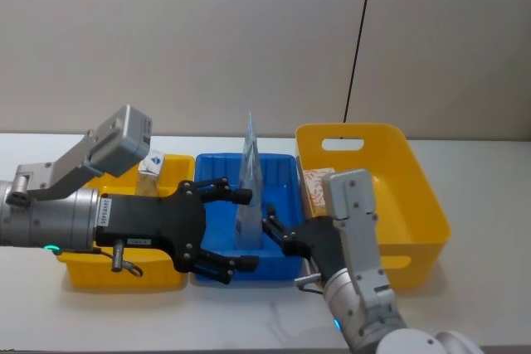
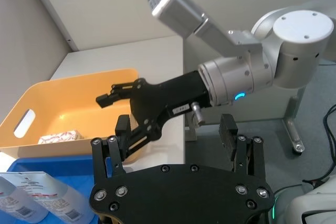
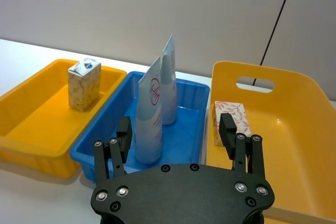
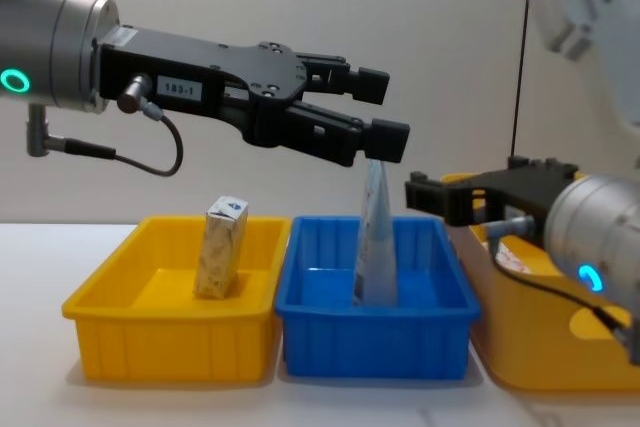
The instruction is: Bimanual collaborative sorting of washing and personal care products
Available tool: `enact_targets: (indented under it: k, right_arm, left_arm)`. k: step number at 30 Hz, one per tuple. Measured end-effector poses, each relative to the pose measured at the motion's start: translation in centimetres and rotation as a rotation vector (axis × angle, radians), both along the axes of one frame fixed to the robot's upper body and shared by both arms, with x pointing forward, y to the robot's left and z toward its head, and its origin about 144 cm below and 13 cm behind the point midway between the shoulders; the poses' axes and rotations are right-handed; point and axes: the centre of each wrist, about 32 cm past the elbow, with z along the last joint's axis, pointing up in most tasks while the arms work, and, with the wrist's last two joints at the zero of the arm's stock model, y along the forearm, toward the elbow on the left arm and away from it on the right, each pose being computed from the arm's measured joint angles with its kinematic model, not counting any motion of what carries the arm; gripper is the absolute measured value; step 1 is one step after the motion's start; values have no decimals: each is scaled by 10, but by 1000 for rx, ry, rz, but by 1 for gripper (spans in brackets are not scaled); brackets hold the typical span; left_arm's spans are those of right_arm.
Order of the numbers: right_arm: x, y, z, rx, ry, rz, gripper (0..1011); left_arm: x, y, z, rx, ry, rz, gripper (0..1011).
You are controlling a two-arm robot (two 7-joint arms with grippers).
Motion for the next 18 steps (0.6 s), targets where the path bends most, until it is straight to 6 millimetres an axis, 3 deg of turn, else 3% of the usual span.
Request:
enact_targets:
  k: [18]
  right_arm:
    - [27,32,-6,-21,43,-30,1004]
  left_arm:
    - [0,0,0,0,0,0,1001]
